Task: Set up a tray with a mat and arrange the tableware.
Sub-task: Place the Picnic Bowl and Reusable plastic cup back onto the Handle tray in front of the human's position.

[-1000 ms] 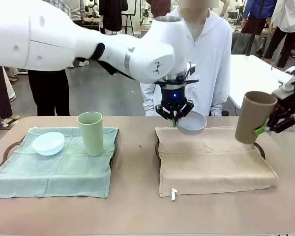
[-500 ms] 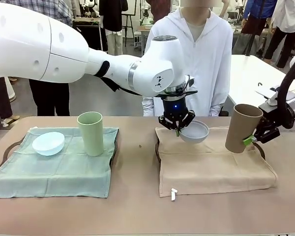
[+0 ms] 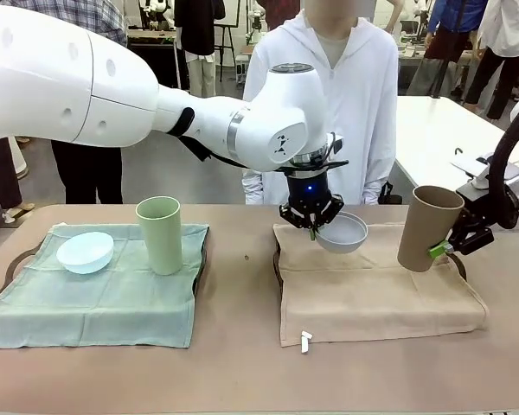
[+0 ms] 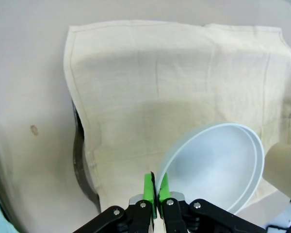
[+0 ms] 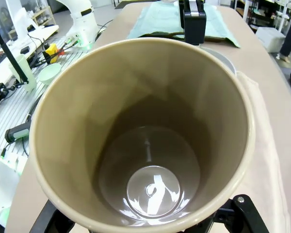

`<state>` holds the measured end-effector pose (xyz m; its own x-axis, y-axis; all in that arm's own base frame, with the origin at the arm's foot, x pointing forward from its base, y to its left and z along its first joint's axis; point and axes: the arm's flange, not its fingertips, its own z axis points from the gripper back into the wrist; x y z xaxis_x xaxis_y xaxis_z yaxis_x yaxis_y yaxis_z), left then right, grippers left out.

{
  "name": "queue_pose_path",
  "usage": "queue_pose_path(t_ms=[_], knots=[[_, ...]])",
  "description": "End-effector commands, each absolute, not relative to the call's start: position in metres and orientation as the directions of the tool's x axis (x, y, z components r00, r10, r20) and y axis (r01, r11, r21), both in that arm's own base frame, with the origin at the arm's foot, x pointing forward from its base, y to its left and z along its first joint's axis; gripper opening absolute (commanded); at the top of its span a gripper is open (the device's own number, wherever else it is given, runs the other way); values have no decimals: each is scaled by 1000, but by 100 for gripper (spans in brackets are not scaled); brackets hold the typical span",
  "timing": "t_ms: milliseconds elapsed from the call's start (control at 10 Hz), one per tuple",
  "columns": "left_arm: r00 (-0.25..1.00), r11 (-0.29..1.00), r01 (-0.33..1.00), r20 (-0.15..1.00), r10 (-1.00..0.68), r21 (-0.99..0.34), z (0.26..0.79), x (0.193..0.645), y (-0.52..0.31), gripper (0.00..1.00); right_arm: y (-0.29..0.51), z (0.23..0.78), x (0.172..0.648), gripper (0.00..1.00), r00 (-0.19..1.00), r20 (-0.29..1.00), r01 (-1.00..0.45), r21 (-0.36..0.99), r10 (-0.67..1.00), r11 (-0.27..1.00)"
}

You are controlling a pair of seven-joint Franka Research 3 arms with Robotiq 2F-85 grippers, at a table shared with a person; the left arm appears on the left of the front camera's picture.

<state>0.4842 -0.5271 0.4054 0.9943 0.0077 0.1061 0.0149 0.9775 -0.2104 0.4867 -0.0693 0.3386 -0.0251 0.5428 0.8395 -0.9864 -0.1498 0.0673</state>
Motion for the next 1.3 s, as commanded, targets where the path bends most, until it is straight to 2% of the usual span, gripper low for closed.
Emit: queue_pose_path(t_ms=[0, 800, 900, 1000, 1100, 1200], knots=[[993, 978, 40, 120, -16, -207, 396, 480, -527, 4, -69, 327, 497, 82, -72, 837, -982, 34, 543, -183], [995, 982, 95, 53, -88, -164, 361, 489, -544, 4, -60, 277, 514, 82, -64, 799, -981, 61, 598, -186], [995, 982, 101, 42, -96, -157, 358, 491, -544, 7, -59, 273, 516, 82, -68, 787, -979, 64, 613, -191], [995, 984, 104, 25, -102, -144, 354, 491, -545, 20, -59, 273, 515, 82, -70, 779, -980, 64, 623, -190], [994, 984, 111, 19, -109, -140, 351, 491, -545, 67, -60, 273, 515, 82, -72, 772, -981, 60, 632, -185], [994, 984, 111, 16, -110, -139, 351, 490, -545, 80, -59, 273, 514, 88, -70, 769, -981, 61, 635, -182]])
